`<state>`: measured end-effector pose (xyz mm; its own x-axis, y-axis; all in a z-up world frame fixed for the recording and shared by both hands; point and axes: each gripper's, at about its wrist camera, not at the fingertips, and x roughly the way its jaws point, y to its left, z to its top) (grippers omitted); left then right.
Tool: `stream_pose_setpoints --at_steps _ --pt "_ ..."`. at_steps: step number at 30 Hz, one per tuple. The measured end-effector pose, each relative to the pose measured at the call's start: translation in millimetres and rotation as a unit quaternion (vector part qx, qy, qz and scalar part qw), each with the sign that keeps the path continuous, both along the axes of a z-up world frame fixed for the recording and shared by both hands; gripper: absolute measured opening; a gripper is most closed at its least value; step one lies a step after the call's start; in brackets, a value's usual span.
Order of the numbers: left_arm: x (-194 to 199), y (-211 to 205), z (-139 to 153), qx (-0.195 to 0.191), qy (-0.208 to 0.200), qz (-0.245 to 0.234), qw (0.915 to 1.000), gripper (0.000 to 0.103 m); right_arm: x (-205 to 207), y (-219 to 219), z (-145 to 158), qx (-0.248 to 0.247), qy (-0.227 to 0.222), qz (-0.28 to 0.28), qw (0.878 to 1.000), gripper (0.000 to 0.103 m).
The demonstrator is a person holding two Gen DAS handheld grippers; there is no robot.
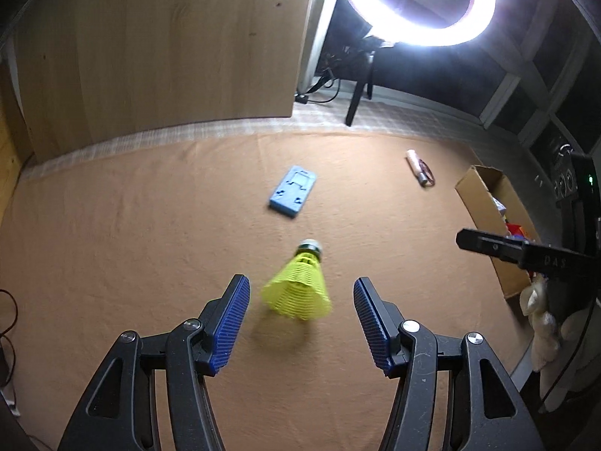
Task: Organize objects
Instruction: 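Move both grippers back toward the yellow shuttlecock, then close the right gripper on the yellow shuttlecock skirt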
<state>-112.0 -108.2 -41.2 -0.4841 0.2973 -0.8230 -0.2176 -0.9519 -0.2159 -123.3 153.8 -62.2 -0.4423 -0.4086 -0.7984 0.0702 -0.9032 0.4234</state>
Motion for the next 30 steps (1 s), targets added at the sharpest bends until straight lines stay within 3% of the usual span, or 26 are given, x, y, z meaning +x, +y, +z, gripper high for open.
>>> stream_pose_setpoints --at_steps 11,16,22,30 --pt "-60.8 -35.4 -41.6 0.076 -0.064 0.001 0.9951 0.06 -28.9 -40.5 -25.0 -0.058 -0.051 0.003 0.997 0.054" --pt "-79.5 -32.1 -60.7 0.07 -0.083 -0.018 0.9939 0.054 -40.9 -55.4 -43.6 -0.09 -0.085 0.002 0.992 0.054" --pt "-83.0 -26.2 -86.0 0.074 -0.111 -0.037 0.9903 0.042 -48.9 -77.4 -57.9 -0.118 -0.107 0.01 0.987 0.053" --pt "-71.1 -13.3 -96.6 0.096 -0.121 -0.066 0.9858 0.039 -55.0 -92.5 -67.0 -0.111 -0.12 0.021 0.986 0.048"
